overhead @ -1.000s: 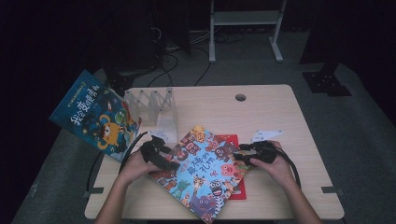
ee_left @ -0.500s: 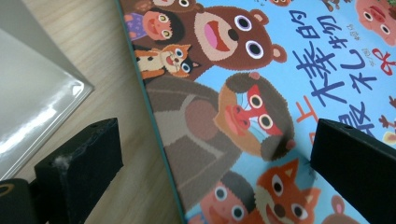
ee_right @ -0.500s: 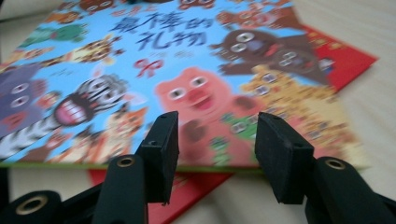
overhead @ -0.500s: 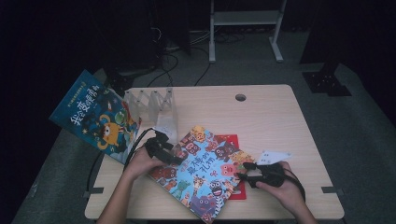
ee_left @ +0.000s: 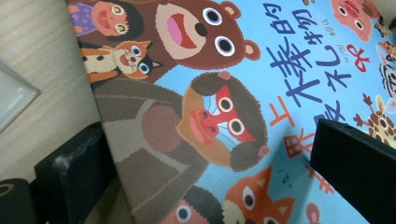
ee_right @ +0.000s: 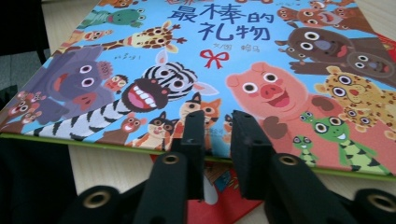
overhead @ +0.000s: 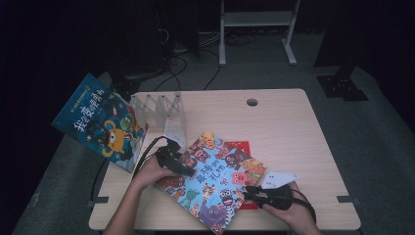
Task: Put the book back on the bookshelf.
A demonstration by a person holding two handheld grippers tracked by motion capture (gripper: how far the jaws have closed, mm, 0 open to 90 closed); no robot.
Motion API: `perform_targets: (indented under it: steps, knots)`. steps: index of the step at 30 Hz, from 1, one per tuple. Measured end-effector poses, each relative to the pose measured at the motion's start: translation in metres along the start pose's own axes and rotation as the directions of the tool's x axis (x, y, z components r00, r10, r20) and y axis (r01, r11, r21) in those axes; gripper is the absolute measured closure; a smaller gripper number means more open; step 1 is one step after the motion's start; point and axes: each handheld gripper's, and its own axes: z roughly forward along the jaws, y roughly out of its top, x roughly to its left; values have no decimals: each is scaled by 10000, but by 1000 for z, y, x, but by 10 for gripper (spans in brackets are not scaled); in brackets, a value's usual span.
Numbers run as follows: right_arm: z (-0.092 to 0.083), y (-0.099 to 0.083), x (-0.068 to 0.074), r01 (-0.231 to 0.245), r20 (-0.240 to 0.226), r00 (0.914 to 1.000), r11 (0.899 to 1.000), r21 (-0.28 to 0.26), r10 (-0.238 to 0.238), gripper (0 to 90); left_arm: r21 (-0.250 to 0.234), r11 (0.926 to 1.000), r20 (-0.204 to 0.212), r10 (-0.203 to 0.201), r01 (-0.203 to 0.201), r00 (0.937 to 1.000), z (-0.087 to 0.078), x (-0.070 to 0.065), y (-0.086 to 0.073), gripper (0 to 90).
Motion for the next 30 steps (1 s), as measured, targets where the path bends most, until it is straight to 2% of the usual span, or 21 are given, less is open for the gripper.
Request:
perform_targets:
  steps: [3, 4, 8, 11, 16, 19, 21, 22, 23, 25, 26, 29, 30]
  knots:
    - [-1, 0, 1, 111, -3, 9999, 9999, 104, -111, 802, -11, 10000, -12, -4, 4, 10000, 0, 0, 0, 13]
    - [-3, -1, 2, 160, 114, 9998, 9990, 422, -165, 846, -16, 10000, -22, -14, 14, 10000, 0, 0, 0, 13]
    - [-2, -4, 1, 118, 83, 9999, 9982, 588, -123, 881, 62, 10000, -32, -62, 62, 10000, 0, -1, 1, 13]
    - [-1, -4, 0, 88, 62, 9999, 9982, 585, -92, 884, 104, 9998, 2, -145, 145, 9999, 1, -1, 2, 15]
    - [-1, -5, -1, -85, 20, 10000, 9985, 547, 84, 890, 209, 9978, 227, -636, 631, 9977, 0, 0, 6, 19]
    - [-1, -6, -1, -169, 31, 9999, 9984, 532, 167, 892, 105, 9978, 254, -651, 649, 9976, -4, 0, 7, 38]
    - [0, -7, -1, -180, 34, 9998, 9986, 501, 178, 891, -137, 9987, 303, -495, 500, 9983, -14, -2, 12, 49]
    - [0, -7, -1, -180, 34, 9998, 9986, 501, 178, 891, -137, 9987, 303, -495, 500, 9983, -14, -2, 12, 54]
    - [2, -6, -2, -209, 120, 9997, 9986, 479, 203, 891, -283, 9989, 233, -372, 378, 9990, -24, -6, 17, 61]
    - [4, -5, -4, -250, 93, 9997, 9986, 462, 246, 892, -373, 9988, 254, -300, 309, 9992, -29, -7, 20, 87]
    - [5, -4, -5, -343, 39, 9994, 9987, 386, 342, 892, -469, 9988, 284, -137, 151, 9995, -34, -8, 22, 102]
    - [5, 0, -7, -405, -92, 9991, 9988, 278, 408, 892, -724, 9974, 440, 56, -24, 9990, -41, -11, 28, 139]
    - [6, 1, -7, -487, -18, 9988, 9987, 153, 487, 893, -714, 9974, 698, 141, -91, 9975, -41, -13, 31, 139]
